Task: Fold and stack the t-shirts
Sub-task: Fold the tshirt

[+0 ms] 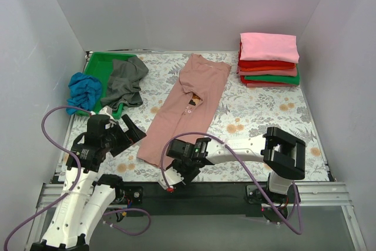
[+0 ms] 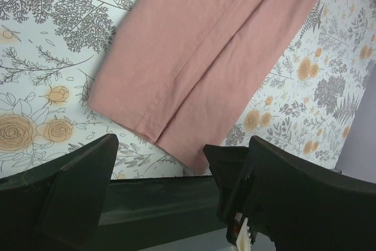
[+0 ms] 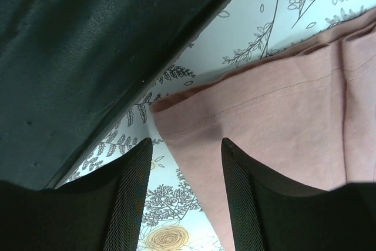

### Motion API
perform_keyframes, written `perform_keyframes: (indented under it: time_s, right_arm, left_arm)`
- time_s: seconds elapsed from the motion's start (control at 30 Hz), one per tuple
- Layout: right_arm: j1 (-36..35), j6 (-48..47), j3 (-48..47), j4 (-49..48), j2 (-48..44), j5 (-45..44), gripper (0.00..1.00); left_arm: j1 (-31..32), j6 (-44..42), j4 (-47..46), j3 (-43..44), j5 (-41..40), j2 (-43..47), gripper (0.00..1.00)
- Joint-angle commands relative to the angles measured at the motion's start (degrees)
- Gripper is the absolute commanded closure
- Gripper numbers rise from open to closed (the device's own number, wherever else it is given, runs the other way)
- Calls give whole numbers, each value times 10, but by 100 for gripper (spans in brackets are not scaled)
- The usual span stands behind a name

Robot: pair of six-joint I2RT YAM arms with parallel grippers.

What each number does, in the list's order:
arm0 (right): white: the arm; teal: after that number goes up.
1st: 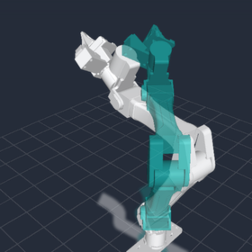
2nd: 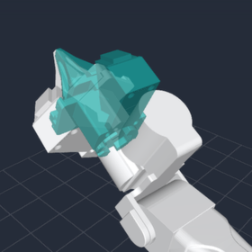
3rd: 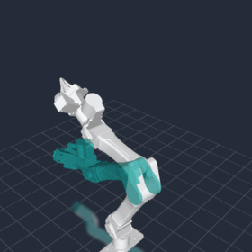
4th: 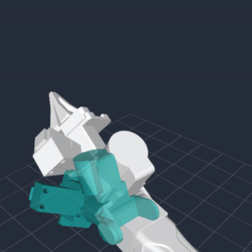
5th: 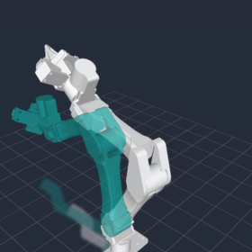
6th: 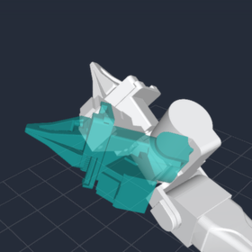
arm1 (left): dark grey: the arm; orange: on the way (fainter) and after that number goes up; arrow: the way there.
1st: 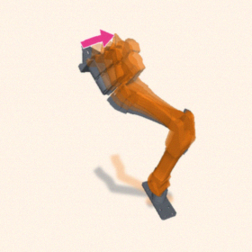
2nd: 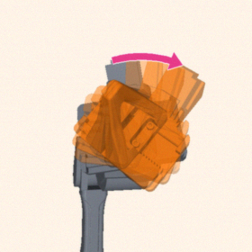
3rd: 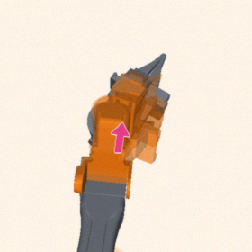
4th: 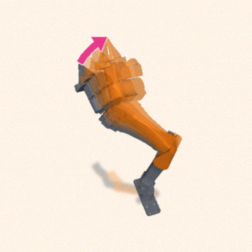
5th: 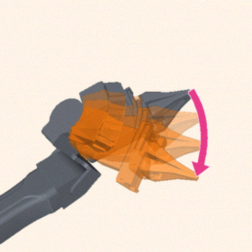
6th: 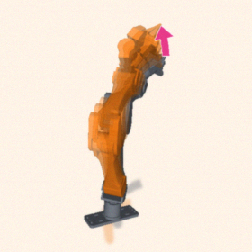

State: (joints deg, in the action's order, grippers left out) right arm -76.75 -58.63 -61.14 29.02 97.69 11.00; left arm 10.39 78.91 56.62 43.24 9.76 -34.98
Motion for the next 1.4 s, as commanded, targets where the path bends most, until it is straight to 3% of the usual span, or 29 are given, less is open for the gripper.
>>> perform_keyframes:
  time_s: [0.0,0.13,0.23,0.3,0.37,0.4,0.57,0.77,0.8,0.83,0.97,1.37]
  right_arm:
    - [-3,5,-17,-12,11,-36,43]
    - [-5,1,7,-20,16,-33,48]
    - [-6,3,13,-19,21,-25,59]
    - [-7,0,20,-8,14,-5,74]
    - [-8,-11,35,-4,1,23,98]
    - [-8,-21,59,3,-20,31,99]
    - [3,-95,155,67,-120,56,99]
    - [83,-164,240,184,-261,78,98]
    - [93,-163,250,191,-274,78,93]
    - [108,-160,265,197,-286,81,66]
    - [144,-141,263,229,-333,85,47]
    - [373,-113,214,184,-466,107,45]
  left_arm:
    - [-1,5,17,15,-10,9,7]
    - [-1,2,11,10,-1,13,7]
    - [-1,-1,6,9,3,12,7]
    - [-1,-4,6,10,6,13,7]
    - [-1,-6,6,8,8,14,7]
    - [-1,-8,5,8,11,16,7]
    - [-1,-19,-20,-14,59,20,8]
    - [-1,-22,-100,-61,152,-6,9]
    - [-1,-21,-113,-72,174,-13,9]
    - [-1,-20,-136,-76,181,-21,9]
    - [-1,-19,-190,-84,207,-75,10]
    - [27,-32,-306,37,217,-333,16]
